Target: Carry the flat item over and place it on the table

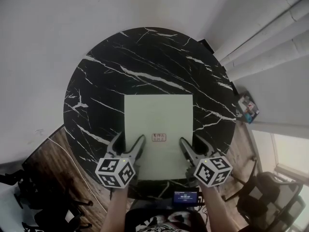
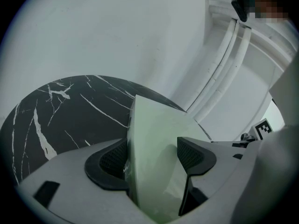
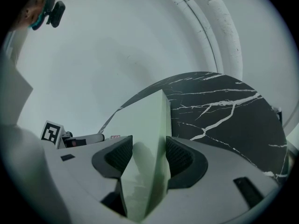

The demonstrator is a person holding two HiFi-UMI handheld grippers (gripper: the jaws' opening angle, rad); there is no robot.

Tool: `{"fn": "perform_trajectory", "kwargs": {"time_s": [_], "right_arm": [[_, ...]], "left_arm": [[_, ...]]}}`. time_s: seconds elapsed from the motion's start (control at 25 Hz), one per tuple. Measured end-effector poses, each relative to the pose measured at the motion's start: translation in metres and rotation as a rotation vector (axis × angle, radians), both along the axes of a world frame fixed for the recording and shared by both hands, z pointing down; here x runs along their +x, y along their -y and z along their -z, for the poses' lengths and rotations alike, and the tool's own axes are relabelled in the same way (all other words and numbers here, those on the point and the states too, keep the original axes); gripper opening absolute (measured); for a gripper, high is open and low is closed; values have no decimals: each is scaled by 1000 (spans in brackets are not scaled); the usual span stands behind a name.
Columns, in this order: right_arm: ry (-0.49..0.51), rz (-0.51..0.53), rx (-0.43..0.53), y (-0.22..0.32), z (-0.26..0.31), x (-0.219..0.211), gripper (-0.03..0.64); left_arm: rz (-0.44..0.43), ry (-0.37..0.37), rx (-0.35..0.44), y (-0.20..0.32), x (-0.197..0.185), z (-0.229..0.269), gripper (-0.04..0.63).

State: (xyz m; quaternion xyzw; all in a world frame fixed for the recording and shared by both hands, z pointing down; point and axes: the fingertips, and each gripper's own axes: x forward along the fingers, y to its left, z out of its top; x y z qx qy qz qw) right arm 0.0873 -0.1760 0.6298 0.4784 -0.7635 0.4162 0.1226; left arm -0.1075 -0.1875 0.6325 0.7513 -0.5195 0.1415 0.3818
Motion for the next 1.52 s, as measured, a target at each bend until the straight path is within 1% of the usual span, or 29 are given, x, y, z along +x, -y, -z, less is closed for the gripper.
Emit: {"fn": "perform_trajectory", "kwargs": {"time_s": [0.2,0.32,0.4,0.44,0.56,0.76,0.88,0.96,1.04,1.28,1.44,1.52], "right_arm": [[-52,-3,49,0,10,7,219],[-87,-11,82,-1,17,14,219],[-94,-37,102,-3,22,17,219],[-93,-56,112,-3,25,19,213],[-107,-87,136,-6,32,22,161],[-141,-100,169,-9,43,18,91],[-159,-114,199,-11,52,20,53],[-174,-107,207,-13,54,21,40],[-184,-92,208,-16,54,20,34],[-176,-81,227,-18,59,20,24],[-170,-86,246,-17,68,20,21],[-173,-87,258,-17,74,21,21]], "left_arm": [[-24,74,38,-1,-3,6,341],[-32,95,59,-2,-5,12,341],[-36,112,77,-3,-7,17,341],[-38,123,88,-3,-8,20,341],[-39,151,122,-4,-13,31,325],[-26,142,178,-6,-21,50,259],[-18,158,227,-7,-26,63,147],[-22,158,236,-9,-26,67,60],[-24,151,232,-10,-27,67,29],[-49,157,201,-17,-24,61,14],[-88,170,210,-19,-15,65,14],[-99,163,221,-19,-9,70,14]]}}
